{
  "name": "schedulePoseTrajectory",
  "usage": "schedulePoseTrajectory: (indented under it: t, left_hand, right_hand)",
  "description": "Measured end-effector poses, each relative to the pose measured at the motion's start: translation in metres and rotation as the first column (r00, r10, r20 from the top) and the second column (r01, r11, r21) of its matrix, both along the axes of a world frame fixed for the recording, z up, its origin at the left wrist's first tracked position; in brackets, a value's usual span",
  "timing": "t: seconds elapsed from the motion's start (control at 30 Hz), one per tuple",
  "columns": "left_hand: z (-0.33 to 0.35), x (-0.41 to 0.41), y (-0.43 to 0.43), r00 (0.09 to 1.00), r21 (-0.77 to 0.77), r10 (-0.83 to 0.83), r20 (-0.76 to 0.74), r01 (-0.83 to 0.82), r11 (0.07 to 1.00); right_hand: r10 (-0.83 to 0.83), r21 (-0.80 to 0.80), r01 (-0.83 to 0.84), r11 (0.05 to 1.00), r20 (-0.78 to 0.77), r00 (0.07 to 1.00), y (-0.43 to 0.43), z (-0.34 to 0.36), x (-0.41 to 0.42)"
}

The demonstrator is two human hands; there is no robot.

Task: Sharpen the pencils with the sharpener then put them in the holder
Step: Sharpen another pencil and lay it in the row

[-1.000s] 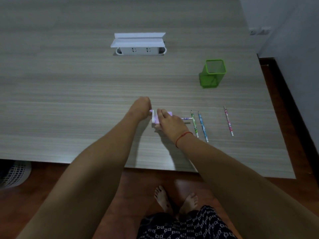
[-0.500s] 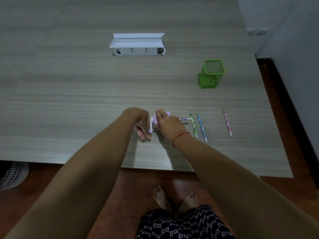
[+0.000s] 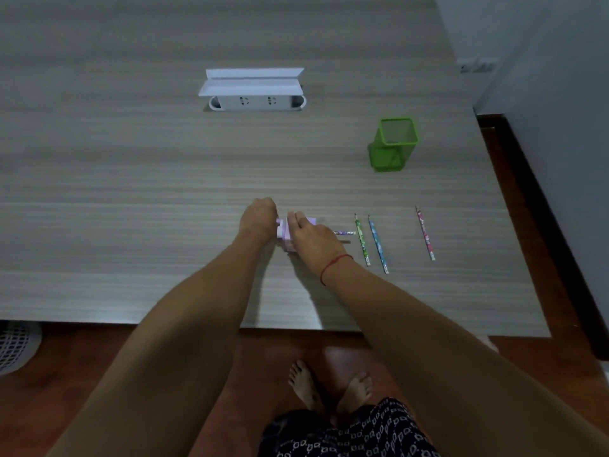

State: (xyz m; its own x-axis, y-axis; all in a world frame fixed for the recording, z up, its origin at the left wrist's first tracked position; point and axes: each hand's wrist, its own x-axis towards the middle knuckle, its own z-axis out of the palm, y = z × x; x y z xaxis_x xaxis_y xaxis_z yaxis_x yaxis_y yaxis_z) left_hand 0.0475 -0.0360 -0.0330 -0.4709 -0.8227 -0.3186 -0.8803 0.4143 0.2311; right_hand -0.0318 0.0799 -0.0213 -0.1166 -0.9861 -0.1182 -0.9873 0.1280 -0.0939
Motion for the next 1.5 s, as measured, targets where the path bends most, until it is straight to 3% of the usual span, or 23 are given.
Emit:
schedulePoseTrajectory:
  t: [0.07, 0.17, 0.27, 0.37, 0.43, 0.57, 0.67, 0.8, 0.87, 0.97, 1.07, 1.2, 1.3, 1.37, 1.4, 1.47, 1.5]
  left_hand:
    - [0.01, -0.003, -0.01, 0.998, -0.012, -0.062, 0.003, 0.062, 0.998]
    - [0.04, -0.006, -0.02, 0.969, 0.038, -0.231, 0.088, 0.229, 0.973]
    - [0.066, -0.013, -0.024, 0.918, 0.166, -0.327, 0.225, 0.295, 0.941]
    - [0.073, -0.011, -0.028, 0.904, 0.389, -0.313, 0.291, 0.187, 0.902]
    - [0.071, -0.009, -0.024, 0.893, 0.566, -0.293, 0.343, 0.052, 0.822]
    - [0.033, 0.002, -0.007, 0.887, 0.712, -0.309, 0.343, -0.032, 0.701]
    - [-0.001, 0.008, 0.0, 0.922, 0.643, -0.224, 0.316, -0.034, 0.765]
    - [-0.008, 0.004, -0.008, 0.958, 0.256, -0.138, 0.251, 0.072, 0.964]
    - [-0.002, -0.001, -0.013, 0.97, 0.108, -0.125, 0.209, 0.105, 0.989]
    - [0.021, -0.007, -0.026, 0.967, 0.088, -0.189, 0.17, 0.176, 0.98]
    - [0.06, -0.014, -0.038, 0.917, 0.298, -0.309, 0.253, 0.23, 0.926]
    - [0.061, -0.01, -0.027, 0.871, 0.644, -0.315, 0.377, -0.002, 0.765]
    - [0.019, 0.009, -0.006, 0.898, 0.78, -0.278, 0.341, -0.104, 0.617]
    - [-0.002, 0.015, 0.002, 0.931, 0.743, -0.195, 0.31, -0.109, 0.661]
    - [-0.007, 0.013, 0.002, 0.947, 0.637, -0.148, 0.286, -0.072, 0.768]
    - [-0.004, 0.006, -0.006, 0.959, 0.24, -0.158, 0.237, 0.1, 0.966]
    - [0.004, 0.001, -0.011, 0.964, 0.095, -0.178, 0.197, 0.162, 0.982]
  right_hand:
    - [-0.025, -0.053, 0.023, 0.998, -0.019, 1.0, -0.002, 0.005, 0.001]
    - [0.016, 0.074, -0.017, 0.997, 0.011, 1.0, -0.006, 0.002, -0.002]
    - [-0.015, 0.087, 0.014, 0.996, 0.01, 1.0, -0.008, 0.002, -0.003]
    - [-0.007, 0.116, 0.004, 0.993, 0.028, 1.0, -0.01, 0.001, -0.003]
    - [-0.003, 0.116, -0.001, 0.993, 0.036, 0.999, -0.012, 0.001, -0.005]
    - [0.035, 0.099, -0.043, 0.994, 0.088, 0.995, -0.013, 0.002, -0.008]
    - [0.04, 0.076, -0.049, 0.996, 0.117, 0.992, -0.015, 0.002, -0.01]
    - [0.042, 0.087, -0.055, 0.995, 0.141, 0.989, -0.014, -0.002, -0.012]
    - [0.041, 0.08, -0.049, 0.996, 0.108, 0.993, -0.014, -0.004, -0.011]
    - [0.036, 0.065, -0.039, 0.997, 0.058, 0.998, -0.017, -0.001, -0.009]
    - [0.034, 0.093, -0.038, 0.995, 0.043, 0.999, -0.019, 0.002, -0.01]
    - [0.015, 0.118, -0.027, 0.993, 0.103, 0.995, -0.019, 0.003, -0.009]
    - [0.017, 0.085, -0.029, 0.996, 0.145, 0.989, -0.019, 0.006, -0.008]
    - [0.031, 0.066, -0.04, 0.997, 0.123, 0.992, -0.018, 0.007, -0.008]
    - [0.036, 0.061, -0.044, 0.997, 0.121, 0.992, -0.017, 0.008, -0.008]
    - [0.046, 0.06, -0.053, 0.997, 0.115, 0.992, -0.015, 0.008, -0.007]
    - [0.046, 0.065, -0.053, 0.997, 0.106, 0.993, -0.014, 0.008, -0.007]
